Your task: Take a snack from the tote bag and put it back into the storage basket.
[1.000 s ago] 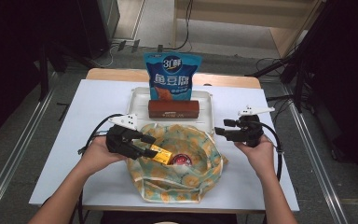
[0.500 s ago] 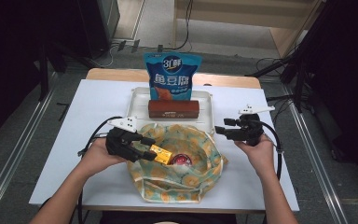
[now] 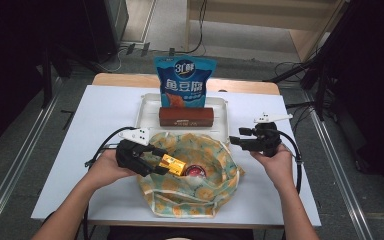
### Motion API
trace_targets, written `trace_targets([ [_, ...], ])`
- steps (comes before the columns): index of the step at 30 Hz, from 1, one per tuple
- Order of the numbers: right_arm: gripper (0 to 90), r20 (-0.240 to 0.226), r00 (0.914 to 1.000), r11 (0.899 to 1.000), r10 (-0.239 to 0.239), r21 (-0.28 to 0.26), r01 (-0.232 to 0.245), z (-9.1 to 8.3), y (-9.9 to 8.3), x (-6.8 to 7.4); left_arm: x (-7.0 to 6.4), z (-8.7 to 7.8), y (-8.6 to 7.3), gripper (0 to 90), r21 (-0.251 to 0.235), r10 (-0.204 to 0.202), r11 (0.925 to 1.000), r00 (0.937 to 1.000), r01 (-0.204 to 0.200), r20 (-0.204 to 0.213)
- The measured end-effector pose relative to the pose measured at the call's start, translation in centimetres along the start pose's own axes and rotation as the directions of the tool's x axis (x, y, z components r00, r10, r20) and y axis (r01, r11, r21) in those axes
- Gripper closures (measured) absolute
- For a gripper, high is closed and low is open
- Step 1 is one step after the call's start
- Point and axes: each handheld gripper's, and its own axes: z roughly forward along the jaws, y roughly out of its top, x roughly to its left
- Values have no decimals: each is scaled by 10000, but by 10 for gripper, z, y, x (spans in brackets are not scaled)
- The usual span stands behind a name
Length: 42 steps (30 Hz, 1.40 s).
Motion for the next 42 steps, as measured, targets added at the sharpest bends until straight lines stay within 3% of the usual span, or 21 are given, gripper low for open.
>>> trace_targets([
  [7, 423, -13, 10000, 10000, 15, 15, -15, 0, -1, 1, 2, 7, 0, 355, 94, -122, 9999, 9991, 118, 400],
  [9, 422, -18, 10000, 10000, 10, 31, -10, 0, -1, 1, 2, 12, 0, 355, 426, -29, 9991, 9999, 23, 152],
  [11, 423, -16, 10000, 10000, 9, 52, -9, 0, -1, 1, 3, 18, -1, 363, 754, -104, 9971, 9998, 91, 166],
  [14, 422, -30, 10000, 10000, -27, 48, 27, 0, -1, 2, 0, 24, 0, 381, 917, 98, 9957, 9996, -123, 274],
  [20, 423, -37, 10000, 10000, -33, 83, 33, 1, -1, 1, -1, 24, 0, 408, 826, 70, 9965, 9996, -91, 261],
  [24, 423, -33, 10000, 10000, -51, 71, 51, 1, -1, 2, -2, 22, 1, 437, 908, 191, 9957, 9998, -193, 31],
  [28, 423, -16, 10000, 9999, -30, 97, 30, 1, -1, 2, -1, 20, 3, 453, 907, 41, 9959, 10000, -38, -31],
  [36, 423, -36, 10000, 9999, -19, 112, 19, 1, -1, 2, 0, 8, 5, 479, 330, -106, 9994, 9999, 106, -12],
  [42, 423, -42, 10000, 9999, -66, 121, 66, 2, -1, 2, -1, 1, 7, 483, 69, -152, 9999, 9996, 154, -246],
])
